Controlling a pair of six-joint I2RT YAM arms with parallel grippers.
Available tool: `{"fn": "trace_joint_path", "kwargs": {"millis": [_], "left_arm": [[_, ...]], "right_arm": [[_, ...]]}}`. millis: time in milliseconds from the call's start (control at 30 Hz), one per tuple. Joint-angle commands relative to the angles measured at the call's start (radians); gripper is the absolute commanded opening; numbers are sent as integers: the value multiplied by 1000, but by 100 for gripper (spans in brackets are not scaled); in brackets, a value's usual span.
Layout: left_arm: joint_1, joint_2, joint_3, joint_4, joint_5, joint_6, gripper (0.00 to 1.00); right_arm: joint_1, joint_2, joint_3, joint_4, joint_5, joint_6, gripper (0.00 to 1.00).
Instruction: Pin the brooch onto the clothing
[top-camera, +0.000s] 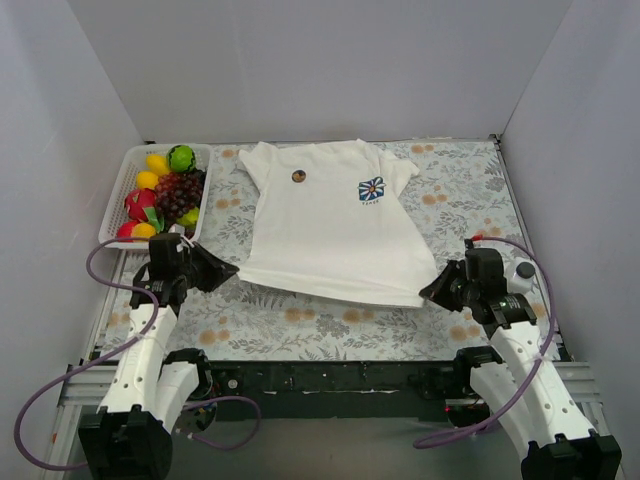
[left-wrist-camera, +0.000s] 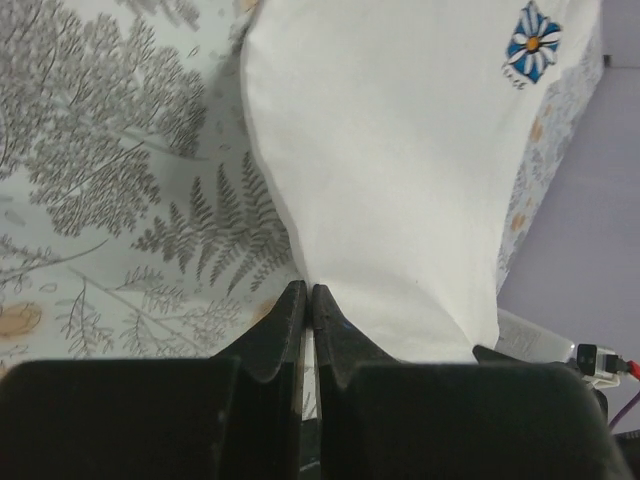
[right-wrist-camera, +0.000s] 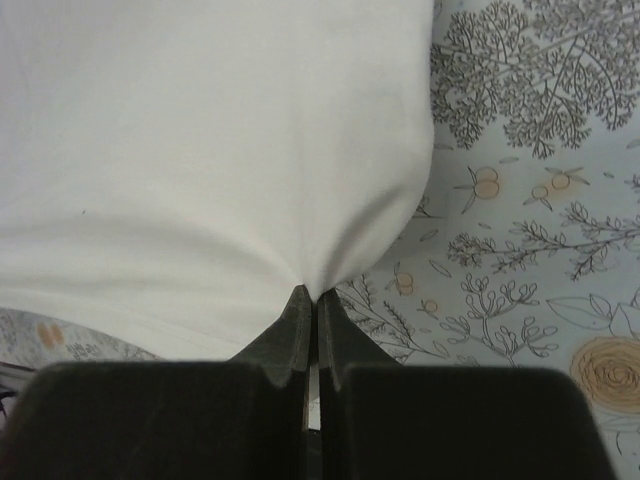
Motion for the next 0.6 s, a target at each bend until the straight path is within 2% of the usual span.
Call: {"fn": "trace_joint_path", "kwargs": {"millis": [0,267,567], "left_arm": [[-2,-21,-35,-137,4,-15,0],[-30,-21,59,-369,-132,36,0],[-28,-50,39,-510,-68,35,0]], "right_arm": [[-7,19,68,-182,-20,5,1],[-5,78,100,-305,-91,8,1],[-7,134,136,-451,-137,-35,1]]}}
